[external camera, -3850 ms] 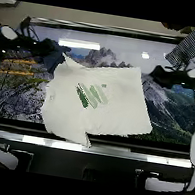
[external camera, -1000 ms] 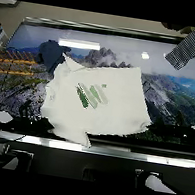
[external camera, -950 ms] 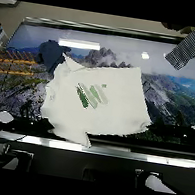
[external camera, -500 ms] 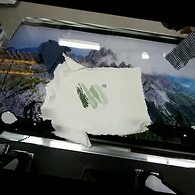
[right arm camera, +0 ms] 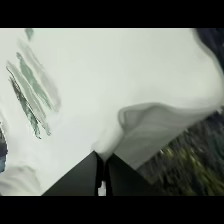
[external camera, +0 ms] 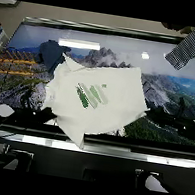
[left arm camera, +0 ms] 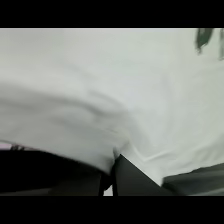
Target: Fold the clothes and pants, and hang the long-sleeved shirts on hangers.
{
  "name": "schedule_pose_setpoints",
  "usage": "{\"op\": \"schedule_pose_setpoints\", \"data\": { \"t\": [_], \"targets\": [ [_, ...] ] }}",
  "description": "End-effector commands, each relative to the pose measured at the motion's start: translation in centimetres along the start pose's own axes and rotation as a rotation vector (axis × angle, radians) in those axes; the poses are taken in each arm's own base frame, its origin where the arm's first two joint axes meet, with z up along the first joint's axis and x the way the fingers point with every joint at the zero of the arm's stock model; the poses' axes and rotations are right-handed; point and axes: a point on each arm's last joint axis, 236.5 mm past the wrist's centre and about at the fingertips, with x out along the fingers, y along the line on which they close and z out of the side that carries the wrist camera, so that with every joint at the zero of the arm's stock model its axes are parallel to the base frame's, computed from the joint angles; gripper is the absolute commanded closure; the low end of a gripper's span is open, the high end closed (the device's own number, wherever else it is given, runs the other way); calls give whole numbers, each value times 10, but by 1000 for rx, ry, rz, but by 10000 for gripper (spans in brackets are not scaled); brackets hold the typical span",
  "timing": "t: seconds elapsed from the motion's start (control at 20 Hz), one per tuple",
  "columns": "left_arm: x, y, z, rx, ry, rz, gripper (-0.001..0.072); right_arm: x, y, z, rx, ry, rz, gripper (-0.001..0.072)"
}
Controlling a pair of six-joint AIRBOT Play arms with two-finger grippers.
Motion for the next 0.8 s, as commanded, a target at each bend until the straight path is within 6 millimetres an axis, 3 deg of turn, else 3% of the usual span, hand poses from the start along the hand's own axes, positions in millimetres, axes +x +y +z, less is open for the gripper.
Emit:
{"op": "schedule_pose_setpoints", "data": {
  "t": [0.0, 0.1, 0.15, 0.25, 0.3, 0.4, 0.55, 0.65, 0.75],
  "targets": [
    [-47, -69, 80, 119, -252, -95, 691, -4, 91, 57, -223, -176, 58, 682],
    [-100, -122, 123, 225, -410, -150, 691, -42, 161, 107, -354, -356, 73, 682],
    [-132, -151, 139, 277, -487, -185, 691, -73, 200, 130, -419, -458, 82, 682],
    [-203, -204, 158, 374, -640, -251, 691, -144, 277, 149, -550, -633, 115, 682],
    [-237, -228, 160, 416, -709, -286, 691, -179, 310, 148, -621, -706, 115, 682],
    [-299, -264, 149, 462, -806, -352, 691, -248, 373, 123, -753, -847, 136, 682],
    [-373, -282, 117, 506, -937, -354, 691, -340, 437, 55, -903, -1047, 155, 682],
    [-419, -273, 98, 491, -1066, -318, 691, -385, 446, 15, -920, -1164, 112, 682],
    [-459, -255, 79, 440, -1184, -286, 690, -420, 438, -12, -884, -1261, 39, 681]
  ]
}}
